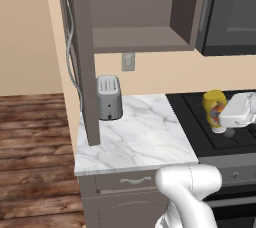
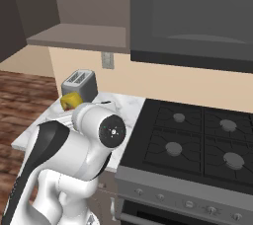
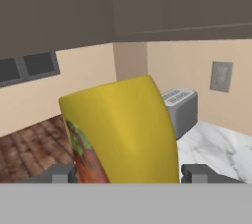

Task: Move the mustard and condiment bottle from the cabinet to the dining counter.

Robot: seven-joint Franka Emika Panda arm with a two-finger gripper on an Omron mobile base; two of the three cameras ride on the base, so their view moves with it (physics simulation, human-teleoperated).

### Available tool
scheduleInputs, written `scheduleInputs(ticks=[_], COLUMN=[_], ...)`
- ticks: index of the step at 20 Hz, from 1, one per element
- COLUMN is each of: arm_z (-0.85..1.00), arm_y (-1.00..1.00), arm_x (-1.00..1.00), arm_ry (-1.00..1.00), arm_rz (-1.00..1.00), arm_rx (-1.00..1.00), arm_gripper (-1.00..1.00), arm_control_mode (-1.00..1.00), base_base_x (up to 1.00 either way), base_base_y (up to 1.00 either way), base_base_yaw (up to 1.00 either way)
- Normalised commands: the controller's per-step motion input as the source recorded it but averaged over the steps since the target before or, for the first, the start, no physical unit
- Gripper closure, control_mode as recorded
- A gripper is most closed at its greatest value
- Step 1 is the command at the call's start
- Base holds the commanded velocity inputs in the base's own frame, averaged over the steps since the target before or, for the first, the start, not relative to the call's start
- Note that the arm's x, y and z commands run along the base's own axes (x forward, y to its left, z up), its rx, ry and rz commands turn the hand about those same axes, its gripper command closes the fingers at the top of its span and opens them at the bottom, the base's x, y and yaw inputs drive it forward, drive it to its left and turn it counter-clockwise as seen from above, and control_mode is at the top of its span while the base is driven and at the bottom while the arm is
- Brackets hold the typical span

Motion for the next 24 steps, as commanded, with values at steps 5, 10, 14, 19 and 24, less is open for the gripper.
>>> scheduleInputs(ticks=[5, 10, 14, 19, 24], arm_z=[-0.03, -0.01, -0.02, -0.09, 0.0], arm_y=[0.0, 0.0, 0.0, 0.0, 0.0], arm_x=[-0.16, -0.03, -0.09, -0.35, 0.0], arm_ry=[0.0, 0.01, 0.0, 0.0, 0.0], arm_rz=[-0.01, 0.0, 0.0, 0.0, 0.0], arm_rx=[0.0, 0.0, 0.0, 0.0, 0.0], arm_gripper=[1.0, 1.0, 1.0, 1.0, 1.0], arm_control_mode=[-1.0, -1.0, -1.0, -1.0, 1.0], base_base_x=[0.0, 0.0, 0.0, 0.0, -0.43], base_base_y=[0.0, 0.0, 0.0, 0.0, -0.05], base_base_yaw=[0.0, 0.0, 0.0, 0.0, -0.05])
